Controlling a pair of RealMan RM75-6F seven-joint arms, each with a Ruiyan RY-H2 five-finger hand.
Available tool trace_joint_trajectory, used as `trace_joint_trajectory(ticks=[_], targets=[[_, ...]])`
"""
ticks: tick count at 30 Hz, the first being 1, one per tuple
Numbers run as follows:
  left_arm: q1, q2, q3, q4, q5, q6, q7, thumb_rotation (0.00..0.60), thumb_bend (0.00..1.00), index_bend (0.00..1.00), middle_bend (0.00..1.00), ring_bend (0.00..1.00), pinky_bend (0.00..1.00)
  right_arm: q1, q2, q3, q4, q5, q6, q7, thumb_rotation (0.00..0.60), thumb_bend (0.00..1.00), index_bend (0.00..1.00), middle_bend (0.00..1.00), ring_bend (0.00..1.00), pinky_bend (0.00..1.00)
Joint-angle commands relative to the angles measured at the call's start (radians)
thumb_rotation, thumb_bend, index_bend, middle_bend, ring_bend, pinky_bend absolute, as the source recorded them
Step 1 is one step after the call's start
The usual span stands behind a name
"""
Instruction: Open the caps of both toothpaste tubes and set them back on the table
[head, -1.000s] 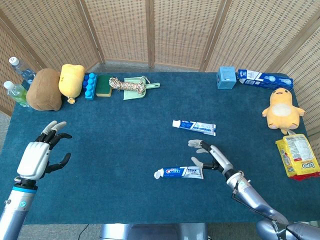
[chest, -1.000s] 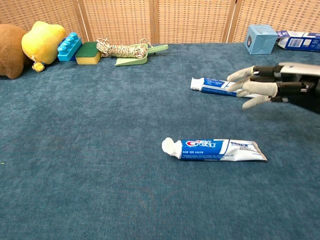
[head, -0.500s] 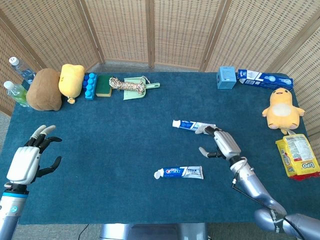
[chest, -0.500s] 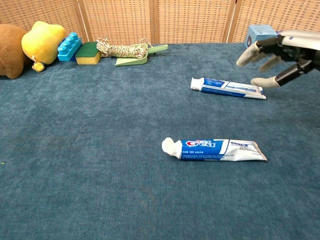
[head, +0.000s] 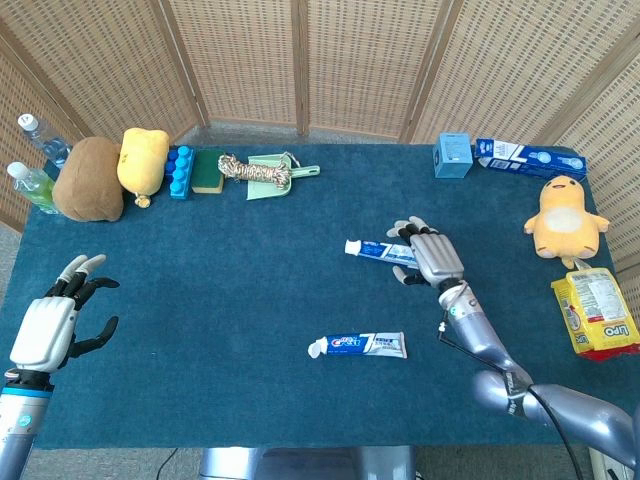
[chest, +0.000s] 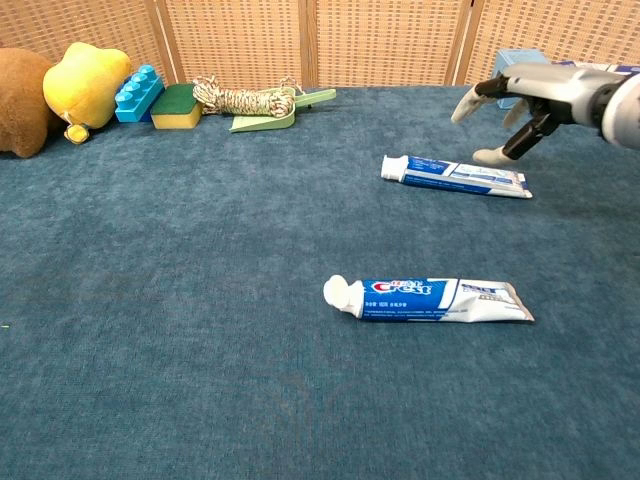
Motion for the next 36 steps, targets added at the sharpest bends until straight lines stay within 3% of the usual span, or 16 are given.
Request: trace_joint_trajectory(ticks=[1,7,14,36], targets=[[0.0,-0.001,-0.001,0.004,-0.001,-0.008,-0.002,0.6,0.34,0.31,0.12,0.06,0.25,0.056,-0.036,0.002,0.034,0.112,-0.031,-0.097,0.556,0.36,0.2,0.14,0.02,0.21],[0.0,-0.005,-0.005,0.015,0.0,-0.018,-0.01,0.6,0.33,0.31,0.12,0.05,0.25,0.106,-0.069,-0.007,0.06,0.234,-0.012,-0.204,0.555,0.35,0.21,0.14,0.02,0.21],[0.005,-0.005,-0.005,0.021,0.005,-0.022,-0.016,0.6,0.33,0.31,0.11,0.05,0.25,0.133,-0.115,-0.022,0.108,0.289,0.022,-0.27,0.553,0.35,0.21,0.14,0.02,0.21],[0.024,0.016,-0.009,0.008,0.017,-0.014,-0.014,0.6,0.34,0.31,0.1,0.04,0.24,0.152,-0.213,-0.068,0.285,0.251,0.015,-0.337,0.552,0.35,0.23,0.15,0.02,0.21]])
